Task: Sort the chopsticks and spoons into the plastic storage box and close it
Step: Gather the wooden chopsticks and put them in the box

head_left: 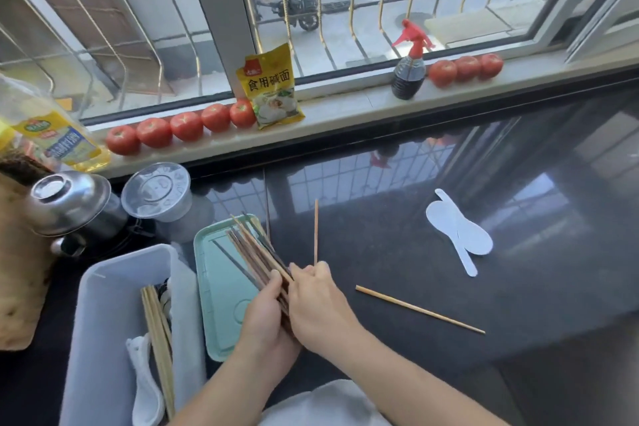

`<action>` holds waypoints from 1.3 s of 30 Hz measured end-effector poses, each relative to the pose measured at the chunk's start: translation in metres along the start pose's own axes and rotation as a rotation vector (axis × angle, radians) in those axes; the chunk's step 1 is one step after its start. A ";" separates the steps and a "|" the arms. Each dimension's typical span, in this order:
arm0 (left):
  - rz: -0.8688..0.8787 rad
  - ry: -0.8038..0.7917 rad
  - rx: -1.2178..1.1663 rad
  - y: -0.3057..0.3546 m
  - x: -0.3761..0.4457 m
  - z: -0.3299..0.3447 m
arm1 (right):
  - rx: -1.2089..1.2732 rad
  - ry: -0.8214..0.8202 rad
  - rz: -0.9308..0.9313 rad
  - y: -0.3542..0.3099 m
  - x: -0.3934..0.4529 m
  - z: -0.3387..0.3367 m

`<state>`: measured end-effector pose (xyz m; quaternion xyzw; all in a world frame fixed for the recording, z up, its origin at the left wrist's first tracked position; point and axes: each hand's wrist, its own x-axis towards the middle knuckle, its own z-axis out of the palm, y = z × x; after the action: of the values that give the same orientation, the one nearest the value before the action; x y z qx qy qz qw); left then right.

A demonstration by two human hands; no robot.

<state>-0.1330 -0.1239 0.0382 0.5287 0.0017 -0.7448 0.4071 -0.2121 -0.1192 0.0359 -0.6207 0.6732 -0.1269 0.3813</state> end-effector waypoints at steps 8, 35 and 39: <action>-0.004 0.143 0.031 0.005 0.015 -0.012 | 0.173 -0.167 -0.093 0.009 -0.022 -0.005; 0.337 0.059 0.364 0.052 -0.010 -0.049 | -0.259 0.232 0.377 0.165 -0.050 0.023; 0.344 0.054 0.344 0.054 -0.015 -0.053 | -0.482 0.173 0.238 0.147 -0.033 0.048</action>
<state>-0.0568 -0.1286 0.0499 0.6023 -0.2045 -0.6395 0.4318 -0.2902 -0.0446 -0.0798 -0.5968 0.7823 0.0300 0.1759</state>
